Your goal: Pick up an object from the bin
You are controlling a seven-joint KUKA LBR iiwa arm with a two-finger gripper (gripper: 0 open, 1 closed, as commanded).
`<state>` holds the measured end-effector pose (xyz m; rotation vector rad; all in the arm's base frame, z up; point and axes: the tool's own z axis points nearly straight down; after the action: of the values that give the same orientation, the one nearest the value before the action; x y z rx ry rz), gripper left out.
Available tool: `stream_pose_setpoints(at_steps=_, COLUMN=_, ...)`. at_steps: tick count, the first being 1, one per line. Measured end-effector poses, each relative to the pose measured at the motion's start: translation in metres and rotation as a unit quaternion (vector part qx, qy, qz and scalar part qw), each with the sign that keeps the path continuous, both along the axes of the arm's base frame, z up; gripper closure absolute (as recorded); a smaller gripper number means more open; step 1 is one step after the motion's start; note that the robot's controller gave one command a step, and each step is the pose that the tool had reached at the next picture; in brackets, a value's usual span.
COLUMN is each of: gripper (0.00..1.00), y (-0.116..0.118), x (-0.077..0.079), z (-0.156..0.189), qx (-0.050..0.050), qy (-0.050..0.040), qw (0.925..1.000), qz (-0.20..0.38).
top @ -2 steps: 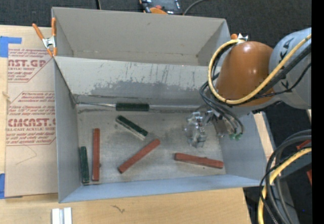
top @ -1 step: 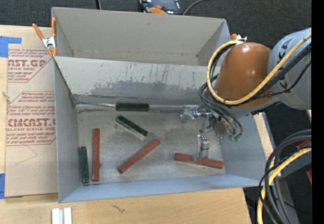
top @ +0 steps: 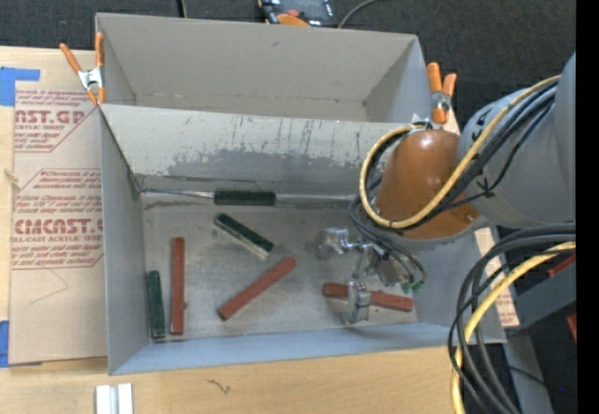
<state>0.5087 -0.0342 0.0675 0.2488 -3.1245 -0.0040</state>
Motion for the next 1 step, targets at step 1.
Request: stream_pose_setpoints(at_steps=1, gripper=1.00, y=-0.0002, x=0.0026, z=0.0046, qx=0.000, qy=-0.0037, qw=1.0000, qz=0.000)
